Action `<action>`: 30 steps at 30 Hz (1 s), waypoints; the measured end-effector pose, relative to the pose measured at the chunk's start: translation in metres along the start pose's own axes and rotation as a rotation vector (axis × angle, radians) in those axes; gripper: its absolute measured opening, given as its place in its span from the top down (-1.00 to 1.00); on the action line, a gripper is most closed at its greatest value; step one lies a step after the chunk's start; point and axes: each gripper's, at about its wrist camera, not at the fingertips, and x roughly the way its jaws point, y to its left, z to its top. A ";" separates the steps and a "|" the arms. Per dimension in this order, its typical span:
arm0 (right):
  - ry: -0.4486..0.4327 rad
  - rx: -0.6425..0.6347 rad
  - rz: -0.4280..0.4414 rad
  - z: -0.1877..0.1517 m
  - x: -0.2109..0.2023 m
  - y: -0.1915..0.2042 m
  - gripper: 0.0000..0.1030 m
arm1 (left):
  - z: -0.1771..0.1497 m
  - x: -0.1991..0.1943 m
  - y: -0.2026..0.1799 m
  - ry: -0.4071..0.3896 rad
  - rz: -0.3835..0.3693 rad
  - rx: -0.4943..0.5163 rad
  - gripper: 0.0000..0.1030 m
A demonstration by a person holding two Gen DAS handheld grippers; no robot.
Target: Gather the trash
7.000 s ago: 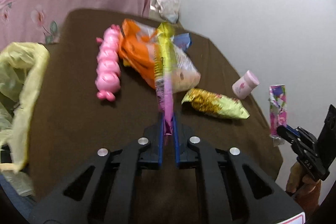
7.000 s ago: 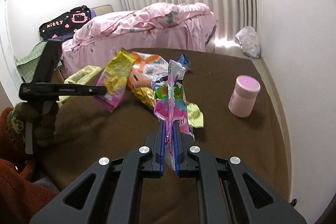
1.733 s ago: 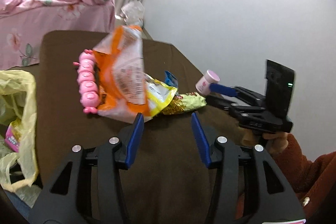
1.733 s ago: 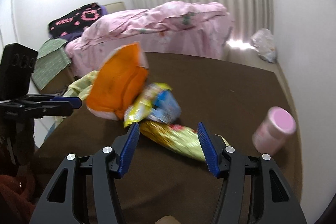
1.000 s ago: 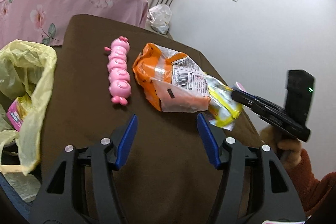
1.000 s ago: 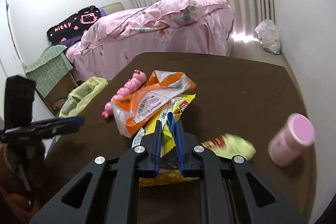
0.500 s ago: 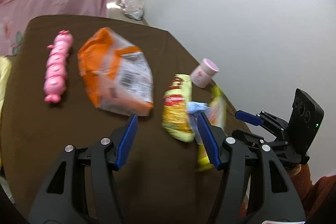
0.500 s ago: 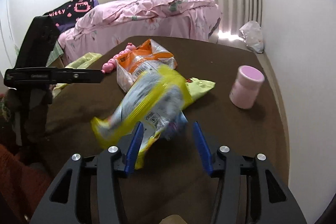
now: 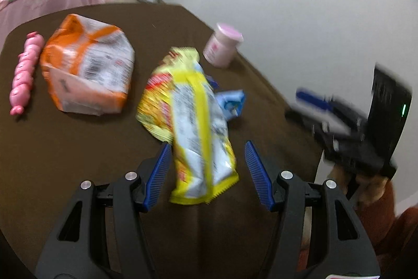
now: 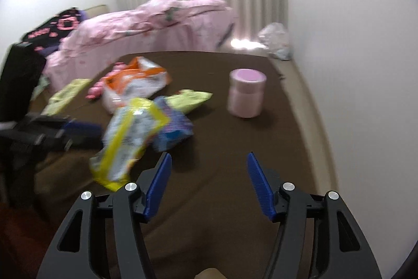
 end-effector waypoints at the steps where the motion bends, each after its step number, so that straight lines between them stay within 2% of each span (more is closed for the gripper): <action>1: -0.004 0.014 -0.017 0.000 0.000 -0.003 -0.11 | -0.002 0.006 -0.007 0.022 0.030 0.031 -0.09; 2: -0.007 0.029 -0.023 -0.001 0.000 -0.005 -0.11 | -0.004 0.013 -0.011 0.043 0.072 0.056 -0.08; 4: -0.003 0.063 -0.029 -0.002 0.001 -0.007 -0.11 | -0.007 0.020 -0.010 0.079 0.125 0.065 0.16; 5: 0.002 0.065 -0.030 -0.002 0.003 -0.007 -0.11 | -0.007 0.021 -0.004 0.090 0.121 0.045 0.33; 8: 0.018 0.035 -0.009 -0.002 0.009 0.002 -0.11 | -0.007 0.008 0.017 0.067 0.123 -0.010 0.36; 12: 0.035 0.022 0.147 0.004 0.022 0.020 -0.11 | -0.007 -0.014 0.046 0.013 0.197 -0.035 0.38; 15: 0.052 0.031 0.231 0.011 0.038 0.033 -0.11 | -0.009 -0.027 0.066 -0.019 0.190 -0.066 0.37; 16: 0.058 0.018 0.225 0.013 0.046 0.038 -0.11 | -0.011 -0.032 0.072 -0.033 0.169 -0.076 0.36; 18: 0.082 -0.009 0.206 0.017 0.060 0.047 -0.11 | -0.013 -0.038 0.078 -0.043 0.165 -0.090 0.20; 23: 0.146 -0.184 0.141 0.025 0.089 0.064 -0.11 | -0.016 -0.051 0.094 -0.073 0.134 -0.158 0.07; 25: 0.181 -0.210 0.183 0.026 0.099 0.061 -0.11 | -0.017 -0.054 0.091 -0.089 0.103 -0.159 -0.07; 27: 0.197 -0.202 0.206 0.025 0.103 0.052 -0.05 | -0.017 -0.054 0.086 -0.101 0.068 -0.167 -0.09; 28: 0.190 -0.187 0.227 0.025 0.102 0.049 -0.04 | -0.017 -0.054 0.084 -0.100 0.060 -0.169 -0.11; 30: 0.152 -0.162 0.262 0.025 0.092 0.044 -0.02 | -0.016 -0.051 0.079 -0.101 0.061 -0.159 -0.31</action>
